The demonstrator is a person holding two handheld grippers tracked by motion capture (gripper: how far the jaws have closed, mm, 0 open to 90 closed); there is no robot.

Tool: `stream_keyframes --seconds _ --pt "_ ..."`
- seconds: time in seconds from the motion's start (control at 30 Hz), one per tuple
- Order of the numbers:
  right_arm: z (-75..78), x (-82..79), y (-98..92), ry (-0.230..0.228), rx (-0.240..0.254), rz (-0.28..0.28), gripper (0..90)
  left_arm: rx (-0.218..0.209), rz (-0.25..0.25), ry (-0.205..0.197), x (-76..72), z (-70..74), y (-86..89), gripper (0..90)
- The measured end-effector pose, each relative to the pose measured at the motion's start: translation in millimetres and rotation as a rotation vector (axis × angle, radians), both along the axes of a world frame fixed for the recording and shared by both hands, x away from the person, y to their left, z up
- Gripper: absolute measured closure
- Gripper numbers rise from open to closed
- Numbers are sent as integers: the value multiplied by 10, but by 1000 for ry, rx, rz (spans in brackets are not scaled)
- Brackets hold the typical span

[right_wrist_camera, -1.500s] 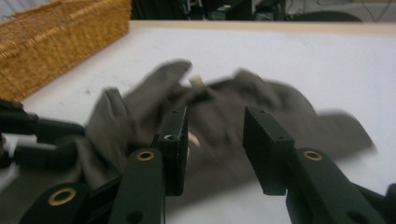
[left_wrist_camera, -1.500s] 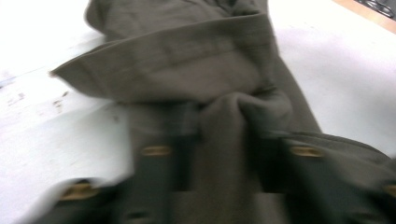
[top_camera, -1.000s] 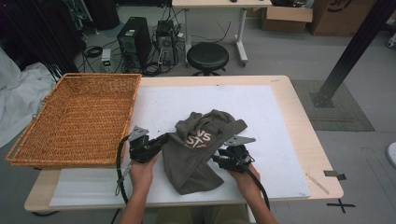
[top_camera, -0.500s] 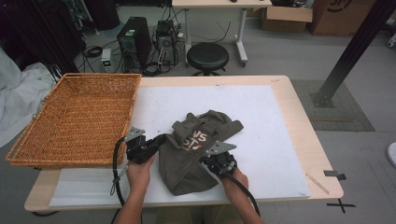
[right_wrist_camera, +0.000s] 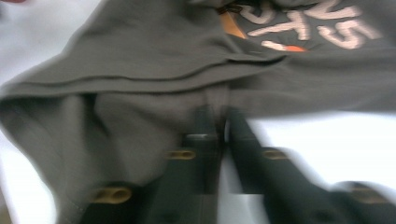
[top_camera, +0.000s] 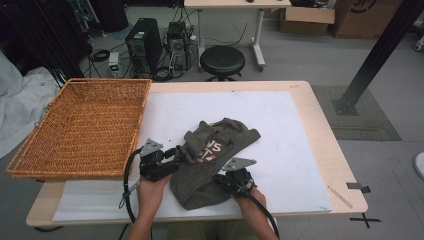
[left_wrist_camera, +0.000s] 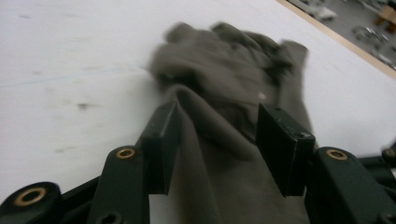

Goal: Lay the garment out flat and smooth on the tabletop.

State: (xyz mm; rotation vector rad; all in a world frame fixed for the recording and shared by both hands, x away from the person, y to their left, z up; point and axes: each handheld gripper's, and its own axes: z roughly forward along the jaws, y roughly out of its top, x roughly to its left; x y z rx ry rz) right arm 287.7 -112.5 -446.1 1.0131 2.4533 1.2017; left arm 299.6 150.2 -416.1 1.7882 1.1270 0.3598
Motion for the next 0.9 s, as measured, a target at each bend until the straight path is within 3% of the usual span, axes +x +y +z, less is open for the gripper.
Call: stream_keyframes --seconds 0.07,0.13,0.2,0.27,0.33,0.37,0.47,0.53,0.63,0.7,0.73,0.9 --pt "86 -47 -201 -80 14 -111 887 26 -39 1 -41 1 -107 479" --pt "101 -61 -254 -101 6 -142 887 53 -74 -3 -79 2 -224 476" --pt "103 -68 -354 -108 36 -190 886 74 -90 -15 -119 11 -339 467" --pt "92 -89 -395 -125 25 -228 887 111 -67 -36 -152 28 -426 456" --pt "86 -110 -436 -150 5 -270 887 152 -8 -58 -164 42 -458 453" --pt "77 -104 -514 -154 1 -323 887 156 31 -57 -142 48 -436 453" --pt "55 -85 -583 -157 -32 -367 885 138 44 -47 -132 68 -412 451" --pt "31 -56 -624 -95 -7 -341 882 140 34 -60 -157 106 -430 451" --pt "23 -71 -652 -97 19 -329 880 111 -4 -65 -188 159 -527 439" --pt "17 -57 -667 -91 30 -328 878 63 -52 -46 -198 171 -643 430" --pt "12 -51 -670 -90 29 -326 878 60 -77 -38 -198 163 -720 423" --pt "-25 -11 -720 -69 62 -329 877 102 -150 29 -138 -7 -1141 396"
